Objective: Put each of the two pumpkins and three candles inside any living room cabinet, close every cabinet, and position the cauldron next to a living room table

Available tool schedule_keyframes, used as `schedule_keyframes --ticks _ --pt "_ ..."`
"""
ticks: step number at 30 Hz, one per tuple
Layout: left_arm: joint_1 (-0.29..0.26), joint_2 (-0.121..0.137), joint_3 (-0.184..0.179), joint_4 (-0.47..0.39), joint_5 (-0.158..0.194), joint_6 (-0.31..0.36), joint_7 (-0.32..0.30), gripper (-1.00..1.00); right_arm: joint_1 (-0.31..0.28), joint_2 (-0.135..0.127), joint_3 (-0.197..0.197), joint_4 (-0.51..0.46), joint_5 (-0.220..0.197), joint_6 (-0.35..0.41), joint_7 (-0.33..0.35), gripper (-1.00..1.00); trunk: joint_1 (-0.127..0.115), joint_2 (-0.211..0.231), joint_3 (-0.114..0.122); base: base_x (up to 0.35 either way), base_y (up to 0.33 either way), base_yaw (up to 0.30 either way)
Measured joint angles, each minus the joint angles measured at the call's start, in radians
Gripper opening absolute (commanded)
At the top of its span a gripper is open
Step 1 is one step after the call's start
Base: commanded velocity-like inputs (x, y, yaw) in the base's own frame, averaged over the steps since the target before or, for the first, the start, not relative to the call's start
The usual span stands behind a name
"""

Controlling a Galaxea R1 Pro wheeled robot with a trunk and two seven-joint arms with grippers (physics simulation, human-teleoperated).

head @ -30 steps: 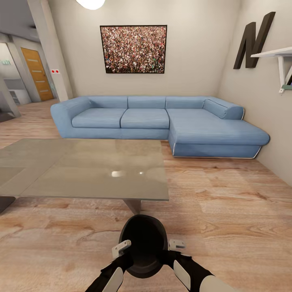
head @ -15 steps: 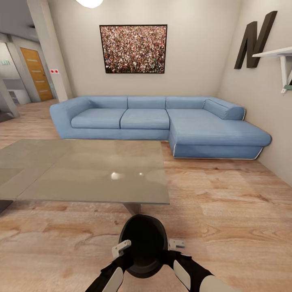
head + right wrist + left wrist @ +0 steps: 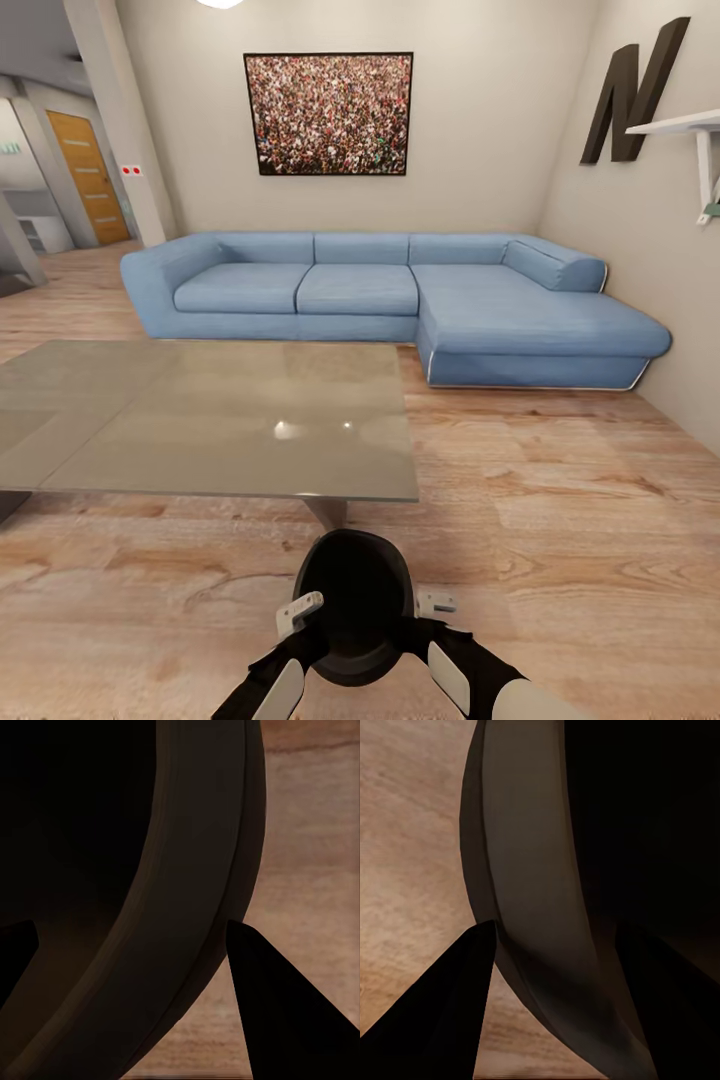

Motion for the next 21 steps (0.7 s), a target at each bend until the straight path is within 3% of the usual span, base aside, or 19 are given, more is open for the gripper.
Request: schedule_keyframes --ticks 5,21 --pt "0.000 0.000 0.000 0.000 0.000 -0.001 0.000 -1.00 0.000 0.000 0.000 0.000 0.000 0.000 0.000 -1.00 0.002 -0.001 -0.019 0.000 0.000 0.000" --pt "0.000 0.000 0.001 0.000 -0.003 0.000 -0.003 -1.00 0.003 -0.001 -0.001 -0.006 0.001 0.001 -0.001 -1.00 0.002 -0.001 -0.019 0.000 0.000 0.000"
